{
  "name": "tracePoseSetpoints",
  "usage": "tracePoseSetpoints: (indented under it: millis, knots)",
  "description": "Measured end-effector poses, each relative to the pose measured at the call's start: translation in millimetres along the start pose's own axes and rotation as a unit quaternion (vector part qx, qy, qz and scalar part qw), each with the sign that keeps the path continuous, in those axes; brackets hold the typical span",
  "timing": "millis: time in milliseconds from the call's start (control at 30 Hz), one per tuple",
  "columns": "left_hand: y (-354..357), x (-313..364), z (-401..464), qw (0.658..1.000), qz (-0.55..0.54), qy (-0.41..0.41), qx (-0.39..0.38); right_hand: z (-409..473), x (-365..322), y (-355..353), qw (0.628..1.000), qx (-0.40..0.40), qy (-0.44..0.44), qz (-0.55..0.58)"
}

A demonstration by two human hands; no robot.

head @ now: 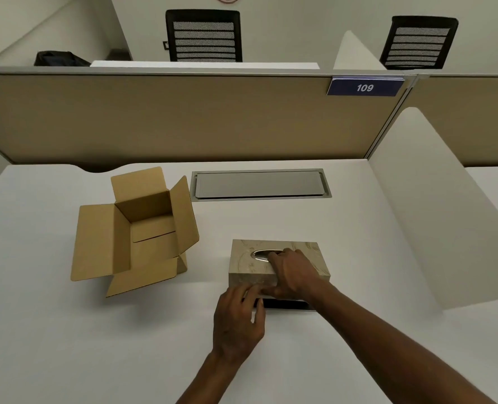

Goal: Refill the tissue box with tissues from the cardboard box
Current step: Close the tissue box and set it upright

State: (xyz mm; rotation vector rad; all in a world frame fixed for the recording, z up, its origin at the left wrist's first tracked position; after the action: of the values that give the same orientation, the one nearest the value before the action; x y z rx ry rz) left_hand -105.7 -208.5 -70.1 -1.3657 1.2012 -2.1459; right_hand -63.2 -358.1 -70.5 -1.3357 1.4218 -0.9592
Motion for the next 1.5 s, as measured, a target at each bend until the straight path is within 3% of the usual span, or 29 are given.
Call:
tracePoseSetpoints:
  millis: [500, 733, 967, 1167, 1367, 1500]
  knots:
    - [8.6, -23.9, -21.5, 0.997, 0.038, -0.054, -0.029, -20.8, -15.0, 9.4, 0.998, 0.064, -0.008, -0.022]
    - [11.5, -29.0, -23.3, 0.996, 0.053, -0.063, -0.027, -31.4, -21.1, 5.3, 0.986, 0.119, -0.022, -0.114]
    - [11.9, -29.0, -28.3, 0.997, 0.044, -0.055, -0.020, -37.1, -22.5, 10.7, 0.991, 0.132, -0.009, -0.034]
    - [11.1, -29.7, -30.7, 0.998, 0.022, -0.060, -0.014, -54.9, -23.0, 19.0, 0.977, 0.214, 0.011, -0.003]
    - [-9.1, -31.2, -25.7, 0.989, -0.043, -0.123, 0.067, -64.0, -24.2, 31.5, 0.970, 0.240, 0.018, 0.035]
    - [-7.8, -41.5, -13.9, 0.974, -0.117, -0.184, 0.065, -69.5, -27.2, 31.7, 0.964, 0.259, 0.004, 0.055]
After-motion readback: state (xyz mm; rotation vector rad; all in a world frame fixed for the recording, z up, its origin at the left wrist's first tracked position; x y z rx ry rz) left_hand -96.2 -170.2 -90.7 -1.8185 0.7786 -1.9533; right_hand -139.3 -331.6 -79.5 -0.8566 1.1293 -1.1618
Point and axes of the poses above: each hand's wrist, its own z-axis towards the middle knuckle, its own y-axis out of the palm, x = y × z, the point moved 8 cm from there along z, towards the middle knuckle, and after that the axes turned 2 degrees about -z, right-handed, at the moved point
